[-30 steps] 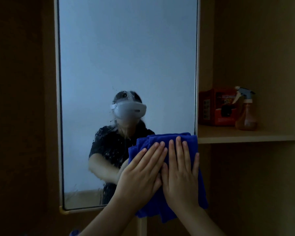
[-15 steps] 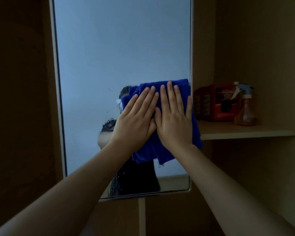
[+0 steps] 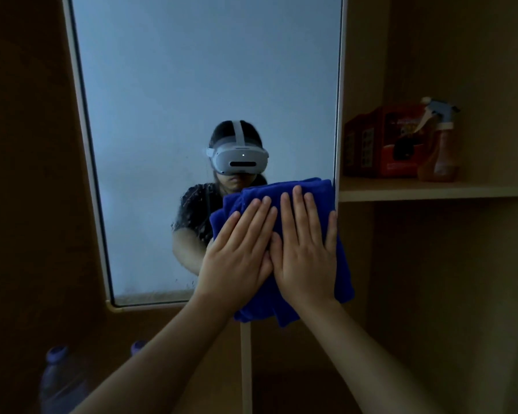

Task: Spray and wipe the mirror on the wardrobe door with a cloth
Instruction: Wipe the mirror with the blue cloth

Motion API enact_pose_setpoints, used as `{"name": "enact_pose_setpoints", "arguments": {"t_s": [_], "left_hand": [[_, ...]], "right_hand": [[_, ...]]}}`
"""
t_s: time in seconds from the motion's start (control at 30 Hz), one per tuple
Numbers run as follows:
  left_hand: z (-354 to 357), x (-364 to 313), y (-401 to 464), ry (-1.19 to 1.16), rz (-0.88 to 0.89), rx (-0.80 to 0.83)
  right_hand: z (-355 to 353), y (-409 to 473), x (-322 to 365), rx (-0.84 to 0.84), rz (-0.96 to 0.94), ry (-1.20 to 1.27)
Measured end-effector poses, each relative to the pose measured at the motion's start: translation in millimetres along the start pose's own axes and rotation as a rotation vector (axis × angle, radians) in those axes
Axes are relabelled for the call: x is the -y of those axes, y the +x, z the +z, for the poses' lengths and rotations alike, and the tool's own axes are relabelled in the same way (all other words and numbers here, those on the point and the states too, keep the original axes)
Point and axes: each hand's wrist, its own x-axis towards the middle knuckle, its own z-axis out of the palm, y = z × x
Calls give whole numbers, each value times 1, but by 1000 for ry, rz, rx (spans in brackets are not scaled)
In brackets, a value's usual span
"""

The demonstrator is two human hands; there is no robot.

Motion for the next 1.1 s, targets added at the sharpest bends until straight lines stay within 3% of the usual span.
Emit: {"name": "enact_pose_setpoints", "arguments": {"t_s": [0.6, 0.97, 1.1], "left_hand": [[0, 1, -12, -3, 68, 25], [-30, 73, 107, 61, 66, -17], [-41, 100, 138, -28, 86, -15]], "right_hand": [[1, -17, 2, 36, 14, 3], [-32, 123, 14, -104, 50, 45], [-42, 158, 26, -101, 92, 69]]}}
